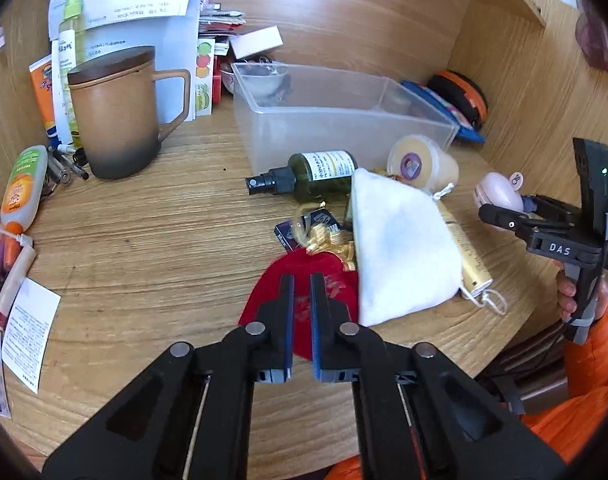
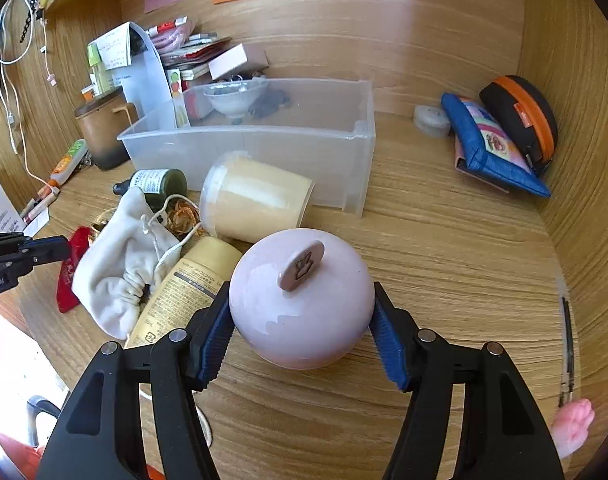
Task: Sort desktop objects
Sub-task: 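Grasp the red velvet pouch with the left tool while the right tool holds the pink round object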
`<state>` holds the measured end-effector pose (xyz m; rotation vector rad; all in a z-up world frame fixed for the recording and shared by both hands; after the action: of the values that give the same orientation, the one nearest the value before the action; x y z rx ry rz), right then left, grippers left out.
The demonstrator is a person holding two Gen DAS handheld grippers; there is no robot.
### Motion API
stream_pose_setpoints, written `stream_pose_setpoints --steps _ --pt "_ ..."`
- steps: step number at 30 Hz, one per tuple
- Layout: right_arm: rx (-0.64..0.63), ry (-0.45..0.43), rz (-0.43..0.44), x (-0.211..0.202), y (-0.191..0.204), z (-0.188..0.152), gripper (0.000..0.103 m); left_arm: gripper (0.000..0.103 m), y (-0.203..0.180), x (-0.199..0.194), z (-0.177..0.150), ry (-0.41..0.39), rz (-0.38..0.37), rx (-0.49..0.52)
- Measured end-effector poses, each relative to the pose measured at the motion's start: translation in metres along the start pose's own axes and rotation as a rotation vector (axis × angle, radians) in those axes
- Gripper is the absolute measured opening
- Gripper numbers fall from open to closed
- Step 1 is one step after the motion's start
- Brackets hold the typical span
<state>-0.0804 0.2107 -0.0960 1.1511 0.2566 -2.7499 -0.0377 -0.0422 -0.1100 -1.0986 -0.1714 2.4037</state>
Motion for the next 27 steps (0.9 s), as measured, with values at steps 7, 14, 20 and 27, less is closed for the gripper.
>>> stream_pose_setpoints --steps 7,14,20,27 --pt "-0.018 -0.029 0.006 -0.014 0.004 0.003 0.060 0.040 0.001 0.002 -0.004 0.039 -0.028 -0.020" --pt "-0.028 -0.023 0.010 -0.017 0.005 -0.003 0.060 0.077 -0.002 0.018 -0.006 0.117 -0.027 0.104" --pt "-0.010 -0.017 0.015 -0.018 0.000 -0.002 0.060 0.080 -0.004 0.021 -0.017 0.186 -0.039 0.193" --pt "-0.009 -0.007 0.028 -0.011 0.004 0.003 0.060 0.087 -0.004 0.033 -0.017 0.234 -0.013 0.252"
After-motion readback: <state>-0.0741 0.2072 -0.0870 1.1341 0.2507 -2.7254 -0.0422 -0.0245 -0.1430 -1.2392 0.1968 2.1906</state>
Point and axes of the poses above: each gripper's, at about its wrist camera, not at the fingertips, and x roughly the way its jaws point, y to its left, z to its top, the point moved 8 cm from there along x, roughly the way its jaws point, and after that the axes turned 9 degrees about -z, right-handed, at the moved point
